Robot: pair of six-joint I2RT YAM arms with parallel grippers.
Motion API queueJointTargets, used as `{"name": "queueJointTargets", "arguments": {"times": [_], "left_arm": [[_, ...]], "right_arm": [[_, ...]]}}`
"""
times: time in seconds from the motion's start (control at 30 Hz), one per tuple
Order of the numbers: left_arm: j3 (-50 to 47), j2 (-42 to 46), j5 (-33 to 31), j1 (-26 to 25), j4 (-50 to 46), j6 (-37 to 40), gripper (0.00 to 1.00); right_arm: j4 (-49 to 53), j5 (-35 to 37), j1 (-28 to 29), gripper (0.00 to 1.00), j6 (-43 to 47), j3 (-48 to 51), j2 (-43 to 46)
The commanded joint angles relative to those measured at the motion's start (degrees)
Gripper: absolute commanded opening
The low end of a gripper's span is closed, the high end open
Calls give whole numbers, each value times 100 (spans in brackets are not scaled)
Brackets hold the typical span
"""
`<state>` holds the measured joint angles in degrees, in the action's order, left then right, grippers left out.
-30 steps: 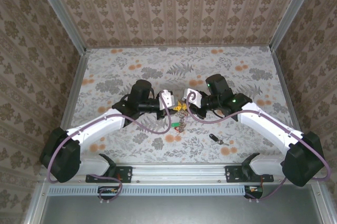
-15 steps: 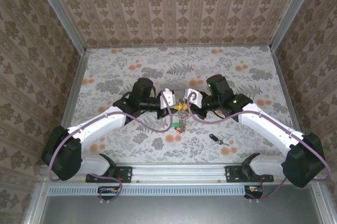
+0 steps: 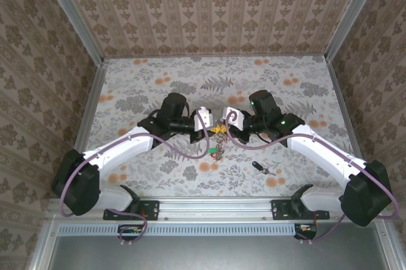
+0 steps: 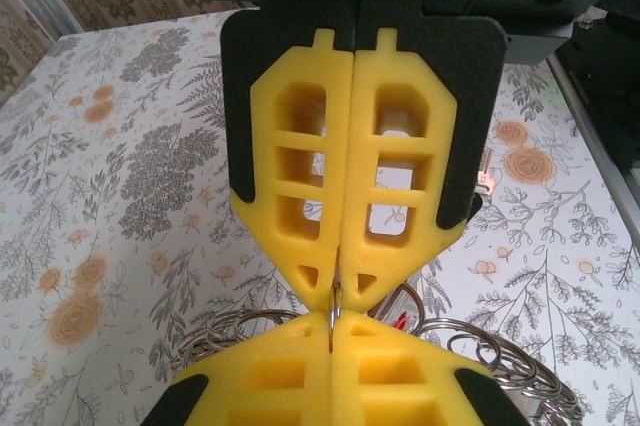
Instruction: Put the keys on the keyring
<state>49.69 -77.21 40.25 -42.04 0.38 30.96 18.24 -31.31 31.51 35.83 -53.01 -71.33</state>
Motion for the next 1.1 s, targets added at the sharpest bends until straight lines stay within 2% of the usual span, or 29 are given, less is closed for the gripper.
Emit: {"name": "queueJointTargets", "arguments": {"times": [0.0, 0.17, 0.33, 0.5, 0.63, 0.87, 1.07], "left_arm": [[179, -119, -21, -76, -92, 147, 0], [146, -60, 67, -75, -25, 117, 0], [-192, 74, 472, 18, 848, -343, 0], [-499, 95, 851, 91, 1808, -865, 0], [-642, 94, 951, 141, 2198, -1076, 0], [-677, 107, 1100, 161, 2263, -1132, 0], [-683, 136, 1054, 175, 2049, -1000, 0]], "right_arm": [[-339, -350, 57, 0, -13, -32, 207], [-474, -233, 57, 0, -9, 92, 299], [-683, -109, -2, 11, 66, 399, 254], [-1222, -430, -142, 17, -151, 718, 194], [-1429, -437, -202, 18, -231, 843, 118], [-1807, -683, -291, 7, -489, 887, 128], [-1847, -706, -310, 14, -513, 827, 217]]}}
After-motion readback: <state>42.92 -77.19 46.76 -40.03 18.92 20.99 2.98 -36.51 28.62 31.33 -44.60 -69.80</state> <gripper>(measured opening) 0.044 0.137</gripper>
